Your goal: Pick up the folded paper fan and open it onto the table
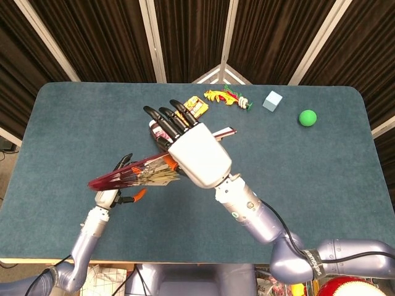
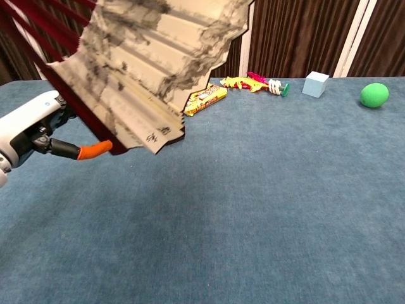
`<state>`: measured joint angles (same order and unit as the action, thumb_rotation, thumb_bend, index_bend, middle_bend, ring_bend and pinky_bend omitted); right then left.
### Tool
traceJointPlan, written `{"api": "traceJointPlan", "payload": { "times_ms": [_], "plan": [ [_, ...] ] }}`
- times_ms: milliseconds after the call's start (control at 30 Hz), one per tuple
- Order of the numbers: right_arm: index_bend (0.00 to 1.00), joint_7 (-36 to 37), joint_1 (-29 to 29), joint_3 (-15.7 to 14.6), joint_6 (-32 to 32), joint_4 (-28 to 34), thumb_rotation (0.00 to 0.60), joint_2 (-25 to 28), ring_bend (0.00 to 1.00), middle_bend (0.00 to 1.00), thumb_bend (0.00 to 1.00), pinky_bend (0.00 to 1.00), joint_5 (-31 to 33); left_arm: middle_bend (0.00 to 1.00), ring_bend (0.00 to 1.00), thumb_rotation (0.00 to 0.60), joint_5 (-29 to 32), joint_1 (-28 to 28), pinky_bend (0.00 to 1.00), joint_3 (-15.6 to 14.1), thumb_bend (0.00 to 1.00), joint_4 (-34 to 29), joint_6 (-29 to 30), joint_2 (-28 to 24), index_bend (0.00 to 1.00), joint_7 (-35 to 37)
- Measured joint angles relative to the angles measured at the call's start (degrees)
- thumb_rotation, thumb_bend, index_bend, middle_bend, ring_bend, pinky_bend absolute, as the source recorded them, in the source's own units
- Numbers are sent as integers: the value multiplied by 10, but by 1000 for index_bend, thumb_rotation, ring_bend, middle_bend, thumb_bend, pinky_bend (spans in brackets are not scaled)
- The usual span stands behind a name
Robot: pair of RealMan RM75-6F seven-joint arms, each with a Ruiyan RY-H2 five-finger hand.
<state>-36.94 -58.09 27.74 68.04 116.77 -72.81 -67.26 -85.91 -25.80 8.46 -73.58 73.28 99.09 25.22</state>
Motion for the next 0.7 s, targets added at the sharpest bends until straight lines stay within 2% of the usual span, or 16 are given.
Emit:
{"api": "traceJointPlan", "payload": {
  "times_ms": [233,567,633,700],
  "plan": [
    [654,21,20,-6,10,-11,600,21,186,132,428,144,2,298,1,600,5,3,105,17,432,19,25,0,534,19],
    [654,84,51,-14,22,-39,600,46,186,132,428,143,-6,425,62,600,9,-4,181,52,469,60,60,-8,659,54],
    [654,97,56,-15,23,-44,600,50,186,132,428,144,-8,405,62,600,11,-6,186,55,458,69,62,-8,637,58],
    [654,108,61,-15,25,-47,600,55,186,132,428,144,-11,281,33,600,12,-8,171,57,394,81,65,-7,506,61]
  ]
}}
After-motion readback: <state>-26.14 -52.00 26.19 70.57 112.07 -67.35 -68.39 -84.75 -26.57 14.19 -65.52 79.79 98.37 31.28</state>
